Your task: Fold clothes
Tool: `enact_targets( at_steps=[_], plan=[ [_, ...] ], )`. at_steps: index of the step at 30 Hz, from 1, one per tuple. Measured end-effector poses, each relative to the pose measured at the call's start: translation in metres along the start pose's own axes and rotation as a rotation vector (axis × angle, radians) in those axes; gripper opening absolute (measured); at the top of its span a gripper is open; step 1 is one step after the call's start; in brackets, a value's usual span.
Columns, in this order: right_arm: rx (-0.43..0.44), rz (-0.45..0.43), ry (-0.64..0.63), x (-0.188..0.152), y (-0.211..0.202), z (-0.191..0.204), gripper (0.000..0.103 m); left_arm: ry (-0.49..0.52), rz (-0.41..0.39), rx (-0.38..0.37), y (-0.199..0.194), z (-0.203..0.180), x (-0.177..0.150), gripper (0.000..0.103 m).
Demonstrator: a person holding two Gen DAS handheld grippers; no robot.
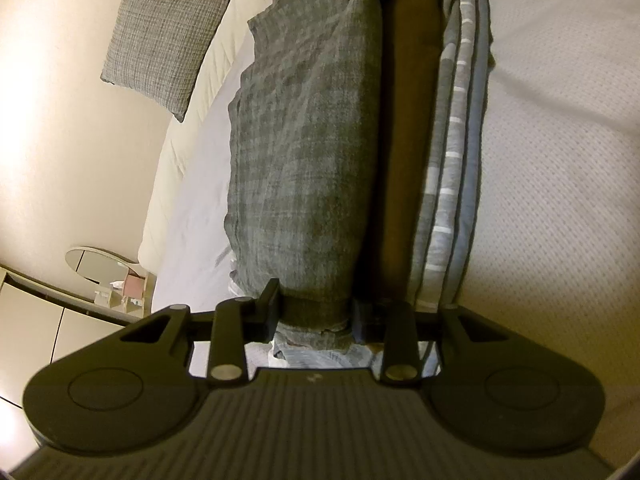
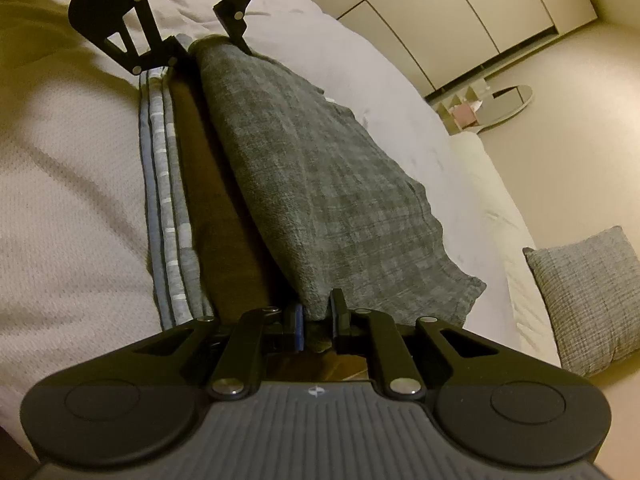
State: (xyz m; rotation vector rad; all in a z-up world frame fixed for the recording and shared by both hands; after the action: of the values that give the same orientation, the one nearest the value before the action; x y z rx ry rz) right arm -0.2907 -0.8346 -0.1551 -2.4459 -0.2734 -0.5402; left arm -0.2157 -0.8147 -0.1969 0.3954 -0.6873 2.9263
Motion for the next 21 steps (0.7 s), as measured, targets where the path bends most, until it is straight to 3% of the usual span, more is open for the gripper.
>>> enact_targets(
  at_steps=[10, 18, 21],
  plan=[
    [0.013, 0.001, 0.037, 0.000, -0.002, 0.000, 0.016, 0.007, 0.005, 0.007, -0.003, -0.004, 0.000, 0.032],
    [0.014, -0.004, 0.045, -0.001, -0.004, 0.000, 0.016, 0.013, -0.011, 0.046, -0.014, -0.002, 0.000, 0.044],
    [0.016, -0.019, 0.066, -0.002, -0.008, -0.002, 0.016, 0.018, -0.018, 0.039, -0.017, -0.004, -0.003, 0.033]
  ],
)
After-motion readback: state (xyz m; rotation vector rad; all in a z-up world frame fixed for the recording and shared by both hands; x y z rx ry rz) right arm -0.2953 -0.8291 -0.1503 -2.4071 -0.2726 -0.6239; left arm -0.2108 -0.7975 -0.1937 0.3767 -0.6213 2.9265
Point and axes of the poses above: each gripper's, at about its wrist camera, not at the fingertips, and y roughly the way its jaws point, z to its left, x to its top, the point moved 7 cm from there along y, roughly the way its jaws point, and after that the axes turned 3 degrees about -z, right-handed, at the moved point
